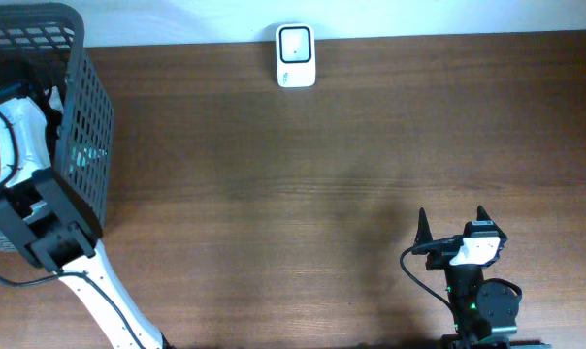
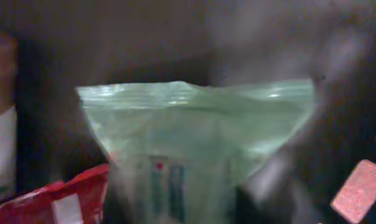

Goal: Scan the item barcode
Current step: 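Reach the left gripper into the basket and grasp the light-green wipe pack, then carry the wipe pack with the left gripper and drop it mid-table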

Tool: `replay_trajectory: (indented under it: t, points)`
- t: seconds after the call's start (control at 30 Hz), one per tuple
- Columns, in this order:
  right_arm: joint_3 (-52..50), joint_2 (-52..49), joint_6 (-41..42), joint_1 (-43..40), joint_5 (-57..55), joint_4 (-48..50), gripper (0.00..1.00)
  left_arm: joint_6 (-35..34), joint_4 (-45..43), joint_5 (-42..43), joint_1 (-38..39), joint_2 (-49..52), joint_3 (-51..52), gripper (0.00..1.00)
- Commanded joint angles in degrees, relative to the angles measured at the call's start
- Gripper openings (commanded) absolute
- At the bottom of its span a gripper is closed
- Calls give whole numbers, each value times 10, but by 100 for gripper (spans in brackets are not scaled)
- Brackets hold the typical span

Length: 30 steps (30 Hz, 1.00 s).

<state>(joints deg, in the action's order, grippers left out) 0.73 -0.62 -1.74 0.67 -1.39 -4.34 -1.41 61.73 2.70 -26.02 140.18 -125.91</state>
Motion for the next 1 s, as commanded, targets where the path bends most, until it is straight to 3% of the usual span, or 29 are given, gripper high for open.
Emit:
replay_trajectory:
  t: [0.0, 0.1, 0.3, 0.47, 0.57, 0.63, 0.7, 0.77, 0.9, 0.97]
  points:
    - [-4, 4, 0, -3, -1, -3, 99, -7, 12, -41, -2, 6, -6, 0]
    - [-4, 4, 0, -3, -1, -3, 99, -8, 17, -40, -3, -13, -18, 0]
    - [-4, 4, 0, -3, -1, -3, 99, -12, 24, -40, -7, -119, -142, 0]
    - [-4, 4, 0, -3, -1, -3, 99, -106, 19, -37, -13, -254, -196, 0]
    - [-4, 4, 0, -3, -1, -3, 99, -203, 19, 86, -12, -333, -196, 0]
    - [-4, 4, 0, -3, -1, -3, 99, -217, 9, 278, 1, -369, -196, 0]
    - [-4, 4, 0, -3, -1, -3, 99, -217, 8, 366, 44, -376, -196, 0]
    - [-4, 4, 0, -3, -1, -3, 99, -217, 47, 364, 126, -372, -193, 0]
    - [-4, 4, 0, -3, -1, -3, 99, -171, 107, 302, 287, -347, -193, 0]
    - [-4, 4, 0, -3, -1, -3, 99, -149, 132, 224, 363, -332, -193, 0]
